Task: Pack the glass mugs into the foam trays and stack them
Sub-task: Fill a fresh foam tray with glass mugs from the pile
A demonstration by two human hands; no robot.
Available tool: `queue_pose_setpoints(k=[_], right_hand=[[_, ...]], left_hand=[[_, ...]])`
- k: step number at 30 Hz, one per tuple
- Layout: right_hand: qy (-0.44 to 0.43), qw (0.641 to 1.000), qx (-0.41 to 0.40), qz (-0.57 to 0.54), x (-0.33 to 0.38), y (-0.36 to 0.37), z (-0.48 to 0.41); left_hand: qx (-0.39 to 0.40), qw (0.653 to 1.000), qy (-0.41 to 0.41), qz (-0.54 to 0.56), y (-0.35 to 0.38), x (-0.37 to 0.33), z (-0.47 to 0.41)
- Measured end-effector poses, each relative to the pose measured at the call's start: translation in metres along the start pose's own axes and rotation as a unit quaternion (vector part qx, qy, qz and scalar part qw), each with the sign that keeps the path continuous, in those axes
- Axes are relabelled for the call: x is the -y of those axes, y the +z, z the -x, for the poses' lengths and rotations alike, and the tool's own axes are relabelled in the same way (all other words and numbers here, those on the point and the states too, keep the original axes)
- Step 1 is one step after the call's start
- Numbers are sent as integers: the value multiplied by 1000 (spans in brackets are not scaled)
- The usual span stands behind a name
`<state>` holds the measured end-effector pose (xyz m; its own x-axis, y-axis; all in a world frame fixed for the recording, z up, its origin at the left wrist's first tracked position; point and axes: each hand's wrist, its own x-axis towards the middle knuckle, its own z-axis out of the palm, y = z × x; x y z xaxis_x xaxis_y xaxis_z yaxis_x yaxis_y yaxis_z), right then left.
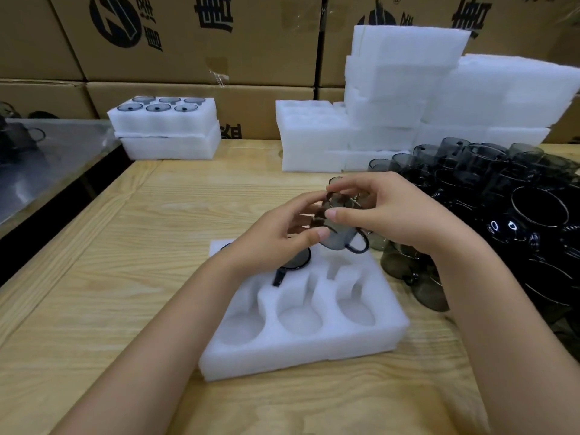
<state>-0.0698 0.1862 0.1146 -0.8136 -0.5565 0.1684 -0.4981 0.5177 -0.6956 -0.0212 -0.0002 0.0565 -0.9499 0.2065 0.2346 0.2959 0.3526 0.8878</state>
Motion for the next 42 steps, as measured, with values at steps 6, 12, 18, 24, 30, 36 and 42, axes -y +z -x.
queue_pose_setpoints(k=[6,12,18,24,30,36,42], right_hand=[[83,984,-46,150,2,7,1],[72,962,-58,257,6,22,-1],[43,942,-66,327,6,40,-4],[15,943,-38,331,-2,46,-2],[-58,964,82,245,-25,51,11],[-11,955,185,230,-32,52,11],[4,933,178,312,-27,59,14]], left_hand=[[5,999,-26,-30,0,1,2],[6,999,-50,-16,-1,-4,4],[3,999,-50,7,1,-2,2],[11,999,-27,-35,8,-6,-2],[69,951,42,-300,28,-20,-15],[135,918,-52,-369,41,-9,-16],[155,899,-103,-397,41,-10,-14]])
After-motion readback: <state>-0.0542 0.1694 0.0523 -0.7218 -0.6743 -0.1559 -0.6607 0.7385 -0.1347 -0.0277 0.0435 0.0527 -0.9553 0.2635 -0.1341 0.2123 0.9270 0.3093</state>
